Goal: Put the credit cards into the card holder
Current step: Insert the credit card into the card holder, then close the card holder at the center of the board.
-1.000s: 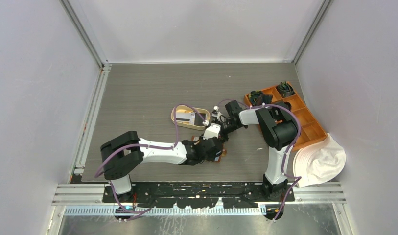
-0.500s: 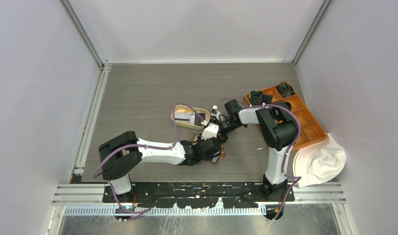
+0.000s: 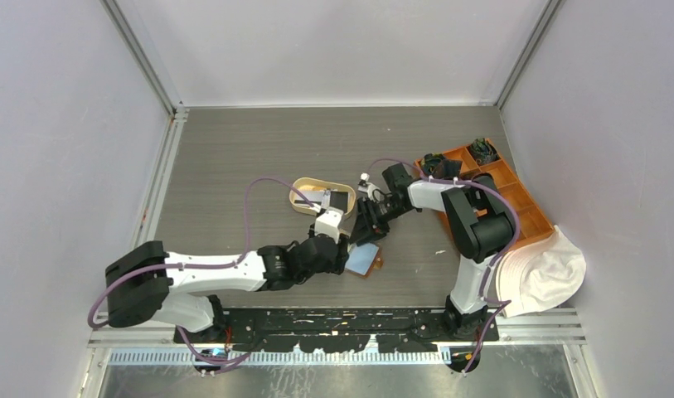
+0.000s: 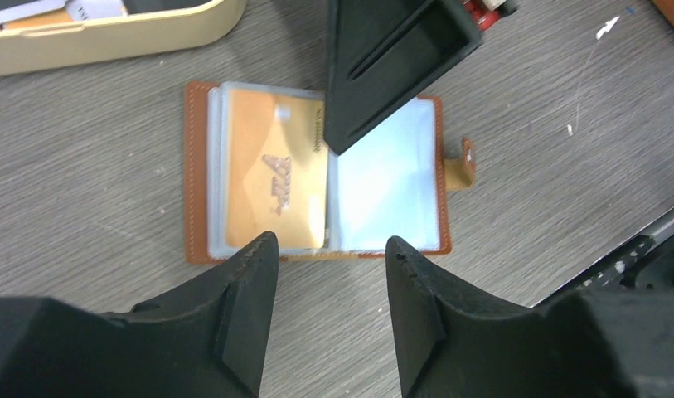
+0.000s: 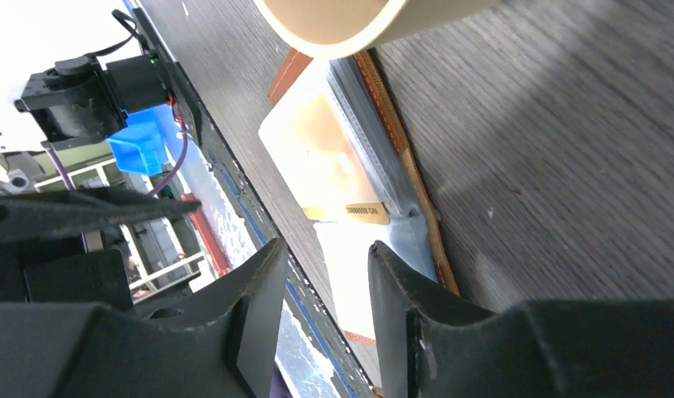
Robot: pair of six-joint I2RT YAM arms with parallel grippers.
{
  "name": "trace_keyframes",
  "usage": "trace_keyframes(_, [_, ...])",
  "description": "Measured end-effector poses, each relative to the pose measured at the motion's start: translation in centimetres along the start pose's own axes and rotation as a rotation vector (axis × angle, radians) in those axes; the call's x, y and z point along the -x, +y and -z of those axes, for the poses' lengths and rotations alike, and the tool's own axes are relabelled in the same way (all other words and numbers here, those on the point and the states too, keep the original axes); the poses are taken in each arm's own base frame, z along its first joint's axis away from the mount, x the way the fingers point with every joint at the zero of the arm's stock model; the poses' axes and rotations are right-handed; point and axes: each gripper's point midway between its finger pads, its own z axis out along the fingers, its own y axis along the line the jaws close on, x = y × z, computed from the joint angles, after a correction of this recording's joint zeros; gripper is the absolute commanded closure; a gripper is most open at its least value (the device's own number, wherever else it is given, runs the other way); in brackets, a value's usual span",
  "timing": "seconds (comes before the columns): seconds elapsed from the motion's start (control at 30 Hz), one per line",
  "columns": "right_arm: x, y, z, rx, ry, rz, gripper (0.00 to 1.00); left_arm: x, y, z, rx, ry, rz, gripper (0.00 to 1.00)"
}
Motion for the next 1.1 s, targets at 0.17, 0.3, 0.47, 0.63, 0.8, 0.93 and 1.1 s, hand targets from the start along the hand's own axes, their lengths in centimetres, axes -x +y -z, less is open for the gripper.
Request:
trace_keyframes(0.17, [0.1, 0.3, 0.5, -0.018, -0.003, 0.05, 0.64, -0.9, 2.2, 0.5, -0.008, -0.001, 0.023, 0.46])
trace_keyframes(0.3, [0.1, 0.7, 1.3, -0.032, -0.011, 0.126, 0.76, -1.4, 4.1, 0.5, -0.006, 0.001, 0.066, 0.39])
trace_keyframes(0.47, [0.6, 1.6, 2.7, -0.068, -0.049, 0.299, 0.89, -1.7, 6.1, 0.8, -0.033, -0.027, 0.149, 0.25])
trace_keyframes(0.63, [0.8, 1.9, 3.6, -0.121, -0.064, 0.442, 0.94, -2.8, 7.9, 0.7, -0.065, -0.036, 0.235, 0.24])
trace_keyframes(0.8, [-0.2, 0.6, 1.8, -0.176, 0.053, 0.446, 0.94, -2.4, 8.1, 0.5, -0.102, -0.037, 0.3, 0.24])
trace_keyframes(0.93, [-1.2, -0.5, -0.5, -0.231, 0.16, 0.449, 0.94, -2.0, 8.0, 0.1, -0.132, -0.033, 0.353, 0.26])
trace_keyframes(1.1, [-2.1, -1.2, -1.4, -0.287, 0.217, 0.448, 0.94, -3.2, 8.7, -1.3, -0.135, 0.021, 0.424, 0.27])
